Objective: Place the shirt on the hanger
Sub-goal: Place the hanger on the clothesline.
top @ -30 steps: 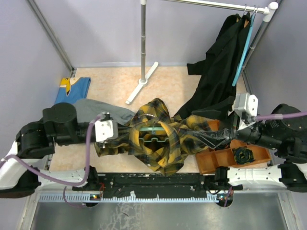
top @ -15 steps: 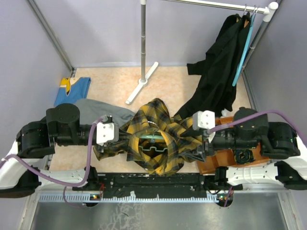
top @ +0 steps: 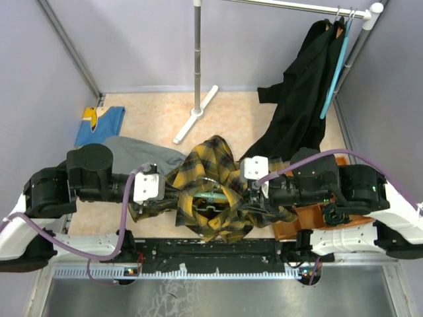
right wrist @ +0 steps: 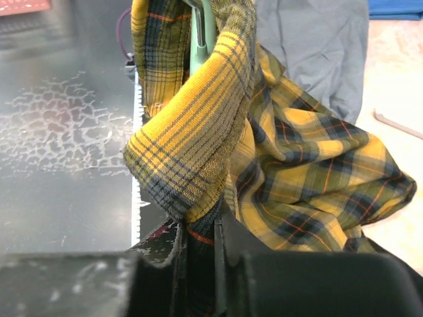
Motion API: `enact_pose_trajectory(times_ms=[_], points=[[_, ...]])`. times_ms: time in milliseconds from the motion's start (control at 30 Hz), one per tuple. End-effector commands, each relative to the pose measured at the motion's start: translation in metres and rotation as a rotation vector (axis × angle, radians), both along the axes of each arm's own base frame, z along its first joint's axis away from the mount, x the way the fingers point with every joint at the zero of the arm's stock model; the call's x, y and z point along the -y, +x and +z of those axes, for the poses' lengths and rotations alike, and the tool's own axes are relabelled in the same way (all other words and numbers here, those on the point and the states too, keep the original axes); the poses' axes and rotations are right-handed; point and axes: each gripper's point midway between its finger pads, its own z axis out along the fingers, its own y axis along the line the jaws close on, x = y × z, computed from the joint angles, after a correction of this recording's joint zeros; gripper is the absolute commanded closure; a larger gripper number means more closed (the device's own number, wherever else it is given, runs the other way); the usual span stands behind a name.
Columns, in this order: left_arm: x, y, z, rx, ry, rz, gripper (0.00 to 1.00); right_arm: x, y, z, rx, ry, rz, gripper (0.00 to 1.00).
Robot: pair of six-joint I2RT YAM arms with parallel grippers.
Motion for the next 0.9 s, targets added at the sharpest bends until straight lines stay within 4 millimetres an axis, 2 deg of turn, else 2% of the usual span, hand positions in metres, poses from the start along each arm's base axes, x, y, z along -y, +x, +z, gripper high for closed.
enact_pose_trajectory(times_ms=[0,33,67,100,133,200,267,300,367,467,567,733,867], points=[[-0.001,0.007,0.039,0.050,-0.145,0.049,0.90,-0.009,0.007,0.036,0.044,0.121,-0.025,1.00],[-0.004,0.013,0.042,0.062,-0.157,0.084,0.85,-0.008,0.013,0.047,0.064,0.155,-0.056,1.00],[-0.007,0.018,0.047,0.074,-0.178,0.118,0.75,-0.007,0.020,0.061,0.094,0.194,-0.091,1.00],[-0.011,0.025,0.053,0.086,-0.204,0.166,0.56,-0.007,0.028,0.078,0.125,0.233,-0.126,1.00],[-0.014,0.032,0.062,0.098,-0.241,0.211,0.46,-0.004,0.036,0.098,0.163,0.276,-0.166,1.00],[-0.023,0.042,0.079,0.119,-0.319,0.291,0.32,-0.002,0.056,0.133,0.236,0.318,-0.259,1.00],[-0.034,0.049,0.102,0.141,-0.429,0.355,0.22,-0.001,0.074,0.164,0.310,0.339,-0.347,1.00],[-0.041,0.051,0.112,0.152,-0.480,0.379,0.16,0.009,0.082,0.192,0.346,0.388,-0.398,1.00],[-0.057,0.056,0.129,0.170,-0.589,0.444,0.03,0.011,0.097,0.223,0.408,0.423,-0.480,1.00],[-0.082,0.059,0.144,0.178,-0.718,0.511,0.01,0.024,0.117,0.258,0.494,0.478,-0.622,1.00],[-0.109,0.062,0.152,0.166,-0.790,0.591,0.01,0.042,0.130,0.279,0.542,0.533,-0.744,1.00],[-0.135,0.065,0.151,0.152,-0.823,0.670,0.01,0.067,0.134,0.296,0.543,0.602,-0.836,1.00],[-0.142,0.066,0.147,0.146,-0.826,0.696,0.01,0.087,0.137,0.305,0.536,0.644,-0.907,1.00]])
